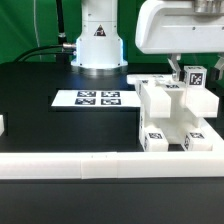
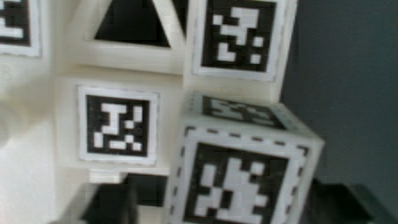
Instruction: Assemble chair
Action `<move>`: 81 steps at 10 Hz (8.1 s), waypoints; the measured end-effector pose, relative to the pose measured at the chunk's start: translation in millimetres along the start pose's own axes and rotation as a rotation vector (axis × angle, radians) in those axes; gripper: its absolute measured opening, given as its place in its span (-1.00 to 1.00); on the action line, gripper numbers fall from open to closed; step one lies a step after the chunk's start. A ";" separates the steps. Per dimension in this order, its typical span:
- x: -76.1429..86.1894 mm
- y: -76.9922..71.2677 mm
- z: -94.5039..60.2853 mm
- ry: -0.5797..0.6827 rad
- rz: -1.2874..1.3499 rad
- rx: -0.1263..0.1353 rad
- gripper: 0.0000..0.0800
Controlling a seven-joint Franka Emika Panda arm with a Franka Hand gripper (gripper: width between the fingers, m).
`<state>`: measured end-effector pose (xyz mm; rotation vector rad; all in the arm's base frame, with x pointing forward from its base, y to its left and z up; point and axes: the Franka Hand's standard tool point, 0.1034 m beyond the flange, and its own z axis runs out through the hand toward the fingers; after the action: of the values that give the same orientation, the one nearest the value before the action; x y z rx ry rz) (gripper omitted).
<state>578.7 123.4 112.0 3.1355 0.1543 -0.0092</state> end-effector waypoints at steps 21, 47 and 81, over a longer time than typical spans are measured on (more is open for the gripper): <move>0.0 12.2 0.2 -0.002 1.424 0.074 -0.29; 20.5 35.3 -25.2 0.001 0.631 0.131 0.62; -163.0 55.8 33.4 0.068 -0.419 0.063 0.62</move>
Offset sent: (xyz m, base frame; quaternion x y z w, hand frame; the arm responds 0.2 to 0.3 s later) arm -0.0057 -0.0050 0.0001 0.0132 -0.0001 0.0616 0.9980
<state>421.7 51.8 79.7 3.0981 0.8205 0.0930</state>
